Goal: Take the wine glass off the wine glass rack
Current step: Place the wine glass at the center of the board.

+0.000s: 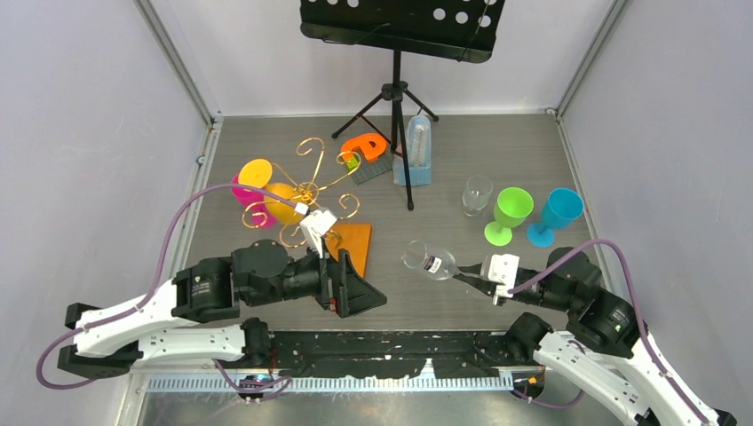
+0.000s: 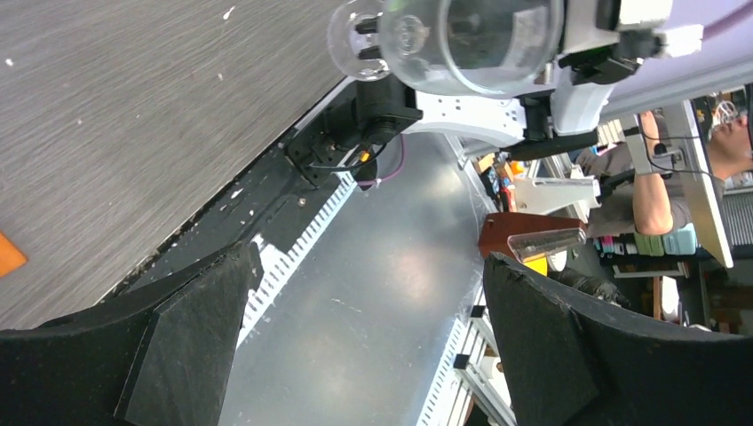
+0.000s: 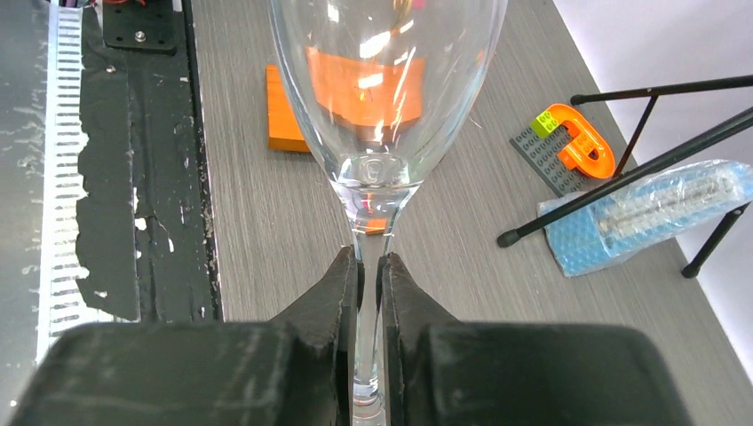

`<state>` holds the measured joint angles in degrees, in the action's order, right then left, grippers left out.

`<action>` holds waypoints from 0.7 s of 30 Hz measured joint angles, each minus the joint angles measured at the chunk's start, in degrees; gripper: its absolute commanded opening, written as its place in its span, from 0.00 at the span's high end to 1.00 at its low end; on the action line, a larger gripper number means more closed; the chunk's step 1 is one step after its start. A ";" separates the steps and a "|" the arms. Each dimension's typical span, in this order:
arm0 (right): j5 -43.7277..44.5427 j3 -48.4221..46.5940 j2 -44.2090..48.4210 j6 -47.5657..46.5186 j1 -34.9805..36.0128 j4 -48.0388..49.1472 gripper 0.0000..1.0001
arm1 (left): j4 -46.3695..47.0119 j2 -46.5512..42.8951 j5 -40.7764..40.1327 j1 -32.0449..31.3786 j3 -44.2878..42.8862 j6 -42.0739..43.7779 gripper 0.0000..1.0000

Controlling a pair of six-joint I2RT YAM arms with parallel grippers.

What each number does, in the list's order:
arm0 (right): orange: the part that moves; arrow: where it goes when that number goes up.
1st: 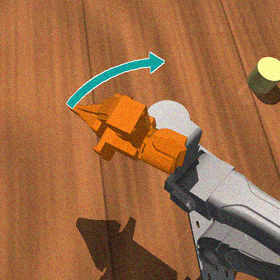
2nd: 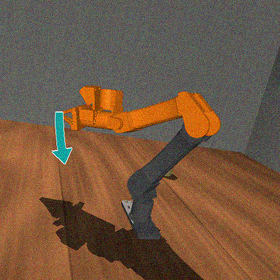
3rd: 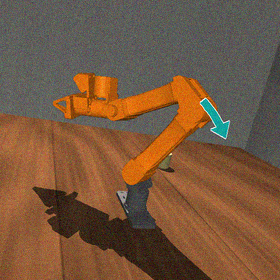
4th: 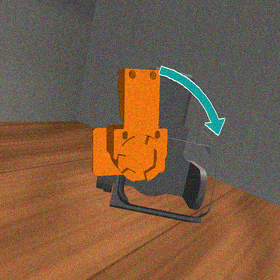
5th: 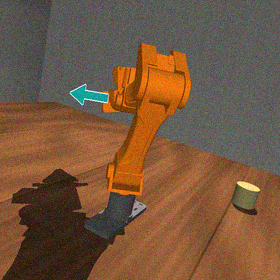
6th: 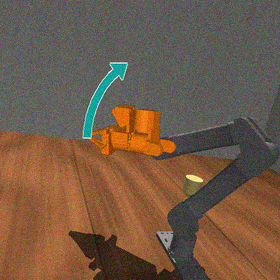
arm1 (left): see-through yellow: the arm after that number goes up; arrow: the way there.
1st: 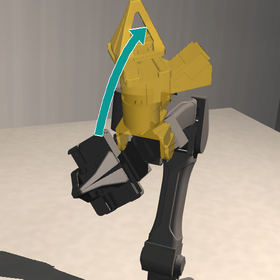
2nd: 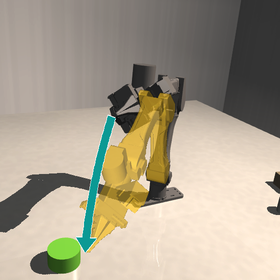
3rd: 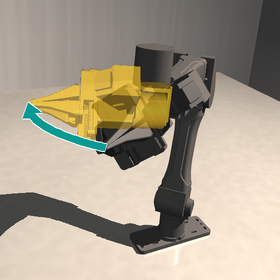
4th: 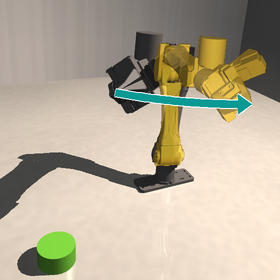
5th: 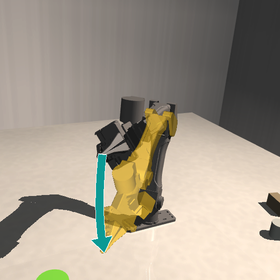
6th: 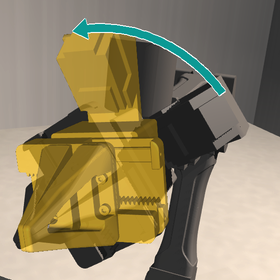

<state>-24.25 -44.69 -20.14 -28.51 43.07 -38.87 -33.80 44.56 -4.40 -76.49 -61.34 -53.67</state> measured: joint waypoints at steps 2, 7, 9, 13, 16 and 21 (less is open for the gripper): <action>-0.57 0.00 0.00 -1.01 0.00 -0.26 0.94 | -0.46 -0.33 -0.26 0.15 1.05 -1.16 0.03; -0.74 0.02 0.00 -2.14 0.00 -0.24 0.94 | -0.33 1.88 -0.02 0.28 1.09 -1.86 0.03; -0.74 0.02 0.00 -2.23 0.00 -0.24 0.94 | -0.35 3.56 0.31 0.28 1.09 -1.84 0.03; -0.76 0.13 0.02 -2.23 0.00 -0.22 0.94 | -0.52 4.96 0.92 0.24 1.09 -1.81 0.03; -0.70 0.63 0.09 -2.23 0.00 -0.24 0.94 | -0.68 4.94 1.22 0.24 1.09 -1.84 0.04; -0.17 1.25 0.76 -2.45 0.00 -0.42 0.94 | -0.28 6.21 1.86 0.28 0.00 -1.70 0.04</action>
<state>-24.43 -43.44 -19.38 -30.96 43.07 -39.29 -34.09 50.76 -2.55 -76.20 -61.34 -55.37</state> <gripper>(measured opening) 0.149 0.965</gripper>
